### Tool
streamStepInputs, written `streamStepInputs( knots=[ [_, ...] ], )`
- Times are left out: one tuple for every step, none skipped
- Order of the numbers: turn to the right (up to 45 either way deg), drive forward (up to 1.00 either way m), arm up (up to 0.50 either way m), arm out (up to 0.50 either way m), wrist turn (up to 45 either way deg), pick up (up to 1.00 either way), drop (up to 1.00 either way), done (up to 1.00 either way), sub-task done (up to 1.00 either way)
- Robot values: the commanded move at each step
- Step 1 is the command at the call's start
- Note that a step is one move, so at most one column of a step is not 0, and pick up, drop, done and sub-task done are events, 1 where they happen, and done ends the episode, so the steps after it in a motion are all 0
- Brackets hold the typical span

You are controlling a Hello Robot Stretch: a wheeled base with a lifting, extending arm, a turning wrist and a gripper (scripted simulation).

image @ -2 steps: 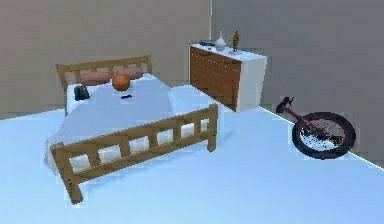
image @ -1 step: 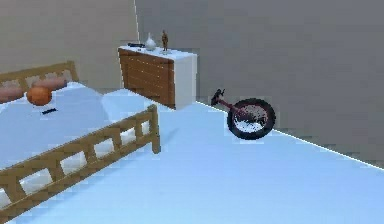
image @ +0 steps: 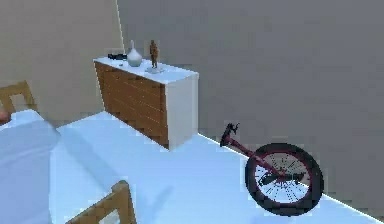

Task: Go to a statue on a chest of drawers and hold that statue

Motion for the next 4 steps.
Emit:
streamStepInputs(
  knots=[
    [0.0, 0.95, 0.00, 0.00, 0.0, 0.00, 0.00, 0.00, 0.00],
    [-45.0, 0.00, 0.00, 0.00, 0.0, 0.00, 0.00, 0.00, 0.00],
    [0.0, 0.40, 0.00, 0.00, 0.0, 0.00, 0.00, 0.00, 0.00],
    [-3.0, 0.00, 0.00, 0.00, 0.0, 0.00, 0.00, 0.00, 0.00]
  ],
)
